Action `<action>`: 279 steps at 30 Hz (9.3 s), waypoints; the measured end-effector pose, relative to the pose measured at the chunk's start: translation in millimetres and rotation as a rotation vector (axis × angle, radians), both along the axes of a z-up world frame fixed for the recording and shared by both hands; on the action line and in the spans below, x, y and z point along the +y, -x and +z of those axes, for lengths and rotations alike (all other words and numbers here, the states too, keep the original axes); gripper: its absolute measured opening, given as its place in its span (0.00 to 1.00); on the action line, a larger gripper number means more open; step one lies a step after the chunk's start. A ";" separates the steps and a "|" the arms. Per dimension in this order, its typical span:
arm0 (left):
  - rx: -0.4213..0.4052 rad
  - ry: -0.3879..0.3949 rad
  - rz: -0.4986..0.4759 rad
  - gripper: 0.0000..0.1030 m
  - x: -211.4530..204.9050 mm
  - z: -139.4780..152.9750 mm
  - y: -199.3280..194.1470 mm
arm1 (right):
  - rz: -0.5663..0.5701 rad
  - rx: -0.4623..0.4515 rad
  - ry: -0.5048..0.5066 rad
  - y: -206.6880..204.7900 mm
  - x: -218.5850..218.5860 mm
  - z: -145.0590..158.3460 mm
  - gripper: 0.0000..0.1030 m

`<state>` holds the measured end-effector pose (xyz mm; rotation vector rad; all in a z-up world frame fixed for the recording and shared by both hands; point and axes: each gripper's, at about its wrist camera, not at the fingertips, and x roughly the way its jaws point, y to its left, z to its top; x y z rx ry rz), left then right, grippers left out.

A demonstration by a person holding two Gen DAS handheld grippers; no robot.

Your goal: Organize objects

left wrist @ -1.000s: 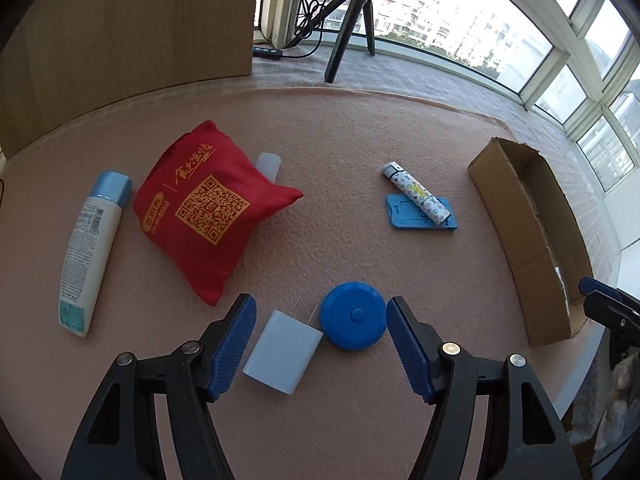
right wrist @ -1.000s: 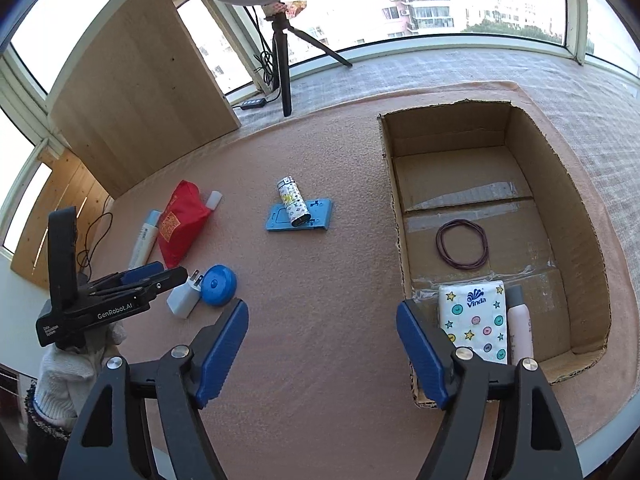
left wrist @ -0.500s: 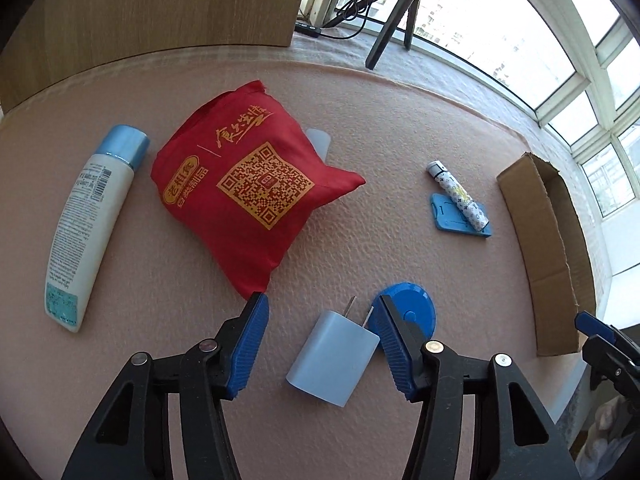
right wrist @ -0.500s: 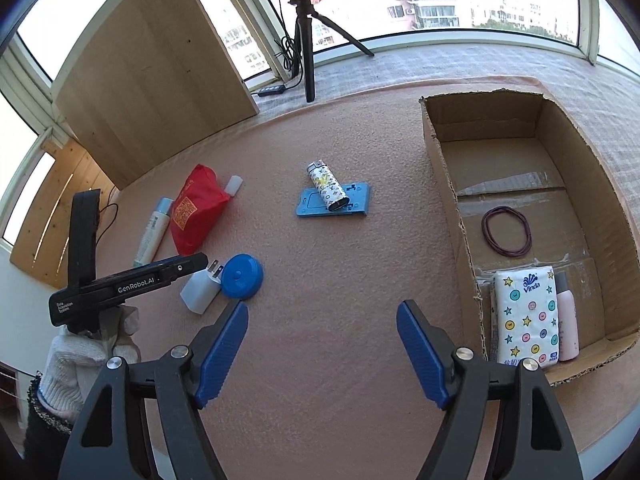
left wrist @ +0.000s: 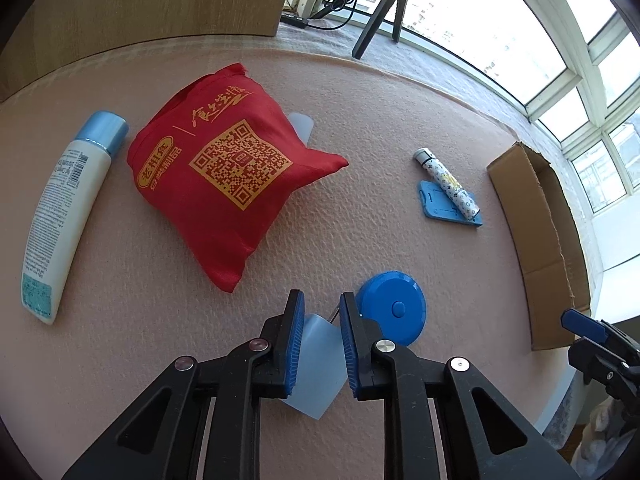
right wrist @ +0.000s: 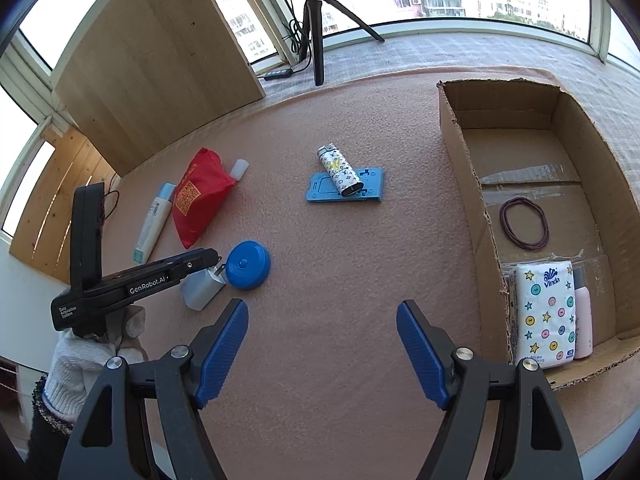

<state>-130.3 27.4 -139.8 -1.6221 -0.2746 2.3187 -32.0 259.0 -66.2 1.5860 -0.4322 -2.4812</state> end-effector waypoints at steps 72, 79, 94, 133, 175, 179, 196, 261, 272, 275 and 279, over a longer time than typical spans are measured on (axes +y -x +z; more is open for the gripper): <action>0.050 -0.146 0.158 0.42 -24.1 -4.6 -85.6 | 0.502 -0.192 -0.002 61.9 -161.7 -60.9 0.34; 0.081 -0.147 0.147 0.42 -10.2 10.9 -83.7 | 0.480 -0.149 0.004 58.8 -143.4 -42.5 0.34; 0.153 -0.130 0.014 0.42 76.9 56.0 -75.4 | 0.340 -0.050 0.027 46.6 -56.4 0.4 0.34; 0.112 -0.157 -0.420 0.40 350.5 43.3 -16.4 | -0.113 -0.050 0.058 22.8 201.0 -8.3 0.34; 0.187 -0.027 0.055 0.63 49.3 96.8 21.5 | 0.011 0.188 -0.028 11.4 56.0 53.5 0.58; 0.180 0.000 0.106 0.63 8.8 95.2 45.0 | 0.026 0.174 -0.046 9.9 39.8 49.9 0.58; 0.059 0.011 0.221 0.60 -55.9 32.9 137.6 | 0.006 0.068 -0.073 0.1 20.5 19.9 0.58; 0.097 -0.076 0.048 0.73 6.8 38.6 -135.3 | 0.264 -0.035 0.060 -8.5 -26.8 -13.2 0.68; -0.010 -0.152 0.095 0.74 4.0 10.9 -166.6 | 0.451 -0.115 0.096 -5.6 -66.9 -36.9 0.78; -0.032 -0.175 0.109 0.78 4.1 4.5 -164.9 | 0.474 -0.141 0.097 -3.3 -74.5 -43.6 0.79; -0.027 -0.222 0.115 0.86 5.2 3.1 -164.0 | 0.503 -0.161 0.087 -1.1 -82.0 -49.3 0.80</action>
